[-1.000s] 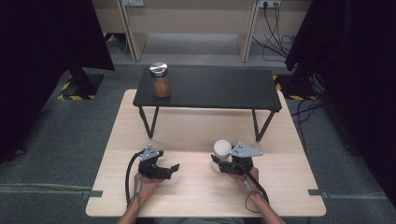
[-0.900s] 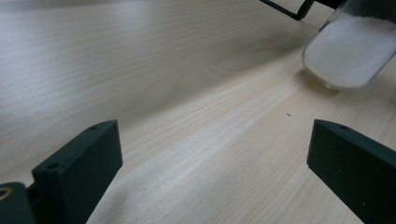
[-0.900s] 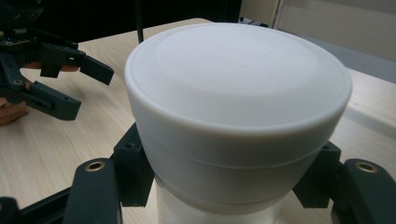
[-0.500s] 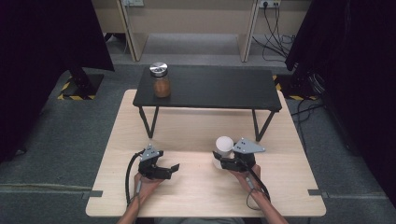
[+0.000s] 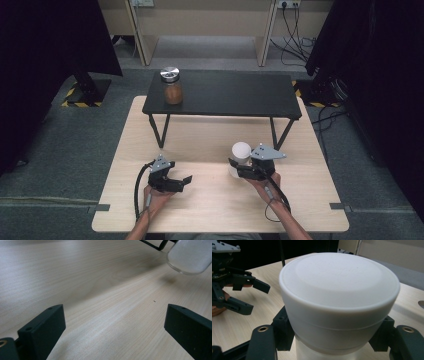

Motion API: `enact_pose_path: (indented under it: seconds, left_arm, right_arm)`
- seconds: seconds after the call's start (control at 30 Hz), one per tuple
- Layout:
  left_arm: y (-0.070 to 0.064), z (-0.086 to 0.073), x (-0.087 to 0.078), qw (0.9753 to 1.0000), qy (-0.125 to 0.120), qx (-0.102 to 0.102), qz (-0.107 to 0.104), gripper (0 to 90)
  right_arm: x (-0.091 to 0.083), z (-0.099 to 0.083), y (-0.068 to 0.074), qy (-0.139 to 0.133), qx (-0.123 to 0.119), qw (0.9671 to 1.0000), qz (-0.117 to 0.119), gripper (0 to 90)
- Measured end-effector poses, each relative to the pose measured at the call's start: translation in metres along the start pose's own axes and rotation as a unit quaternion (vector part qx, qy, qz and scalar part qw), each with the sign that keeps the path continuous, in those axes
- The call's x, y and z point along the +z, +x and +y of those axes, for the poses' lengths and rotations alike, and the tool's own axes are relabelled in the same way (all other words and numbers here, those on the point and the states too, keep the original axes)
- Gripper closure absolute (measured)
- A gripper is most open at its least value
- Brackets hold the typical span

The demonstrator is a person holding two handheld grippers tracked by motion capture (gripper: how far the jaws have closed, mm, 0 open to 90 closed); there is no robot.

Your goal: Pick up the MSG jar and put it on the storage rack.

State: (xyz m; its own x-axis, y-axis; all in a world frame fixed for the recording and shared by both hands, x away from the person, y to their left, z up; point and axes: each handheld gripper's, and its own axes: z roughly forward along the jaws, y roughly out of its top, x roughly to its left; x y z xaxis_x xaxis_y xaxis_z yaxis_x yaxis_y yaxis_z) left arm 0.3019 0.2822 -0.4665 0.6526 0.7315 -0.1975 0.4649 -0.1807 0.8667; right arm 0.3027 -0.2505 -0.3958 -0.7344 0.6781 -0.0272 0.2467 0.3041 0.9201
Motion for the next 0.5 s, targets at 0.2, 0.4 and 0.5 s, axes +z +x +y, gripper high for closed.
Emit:
enact_pose_path:
  seconds: [0.2, 0.4, 0.5]
  left_arm:
    - [0.000, 0.000, 0.000, 1.0000, 0.000, 0.000, 0.000, 2.6]
    - [0.000, 0.000, 0.000, 1.0000, 0.000, 0.000, 0.000, 2.6]
    - [0.000, 0.000, 0.000, 1.0000, 0.000, 0.000, 0.000, 2.4]
  right_arm:
    - [-0.003, 0.011, -0.003, -0.003, 0.000, 1.0000, 0.001, 35.6]
    - [-0.006, 0.028, -0.006, 0.002, -0.005, 1.0000, 0.006, 35.6]
    - [-0.008, 0.038, -0.010, 0.003, 0.000, 0.9999, 0.014, 35.6]
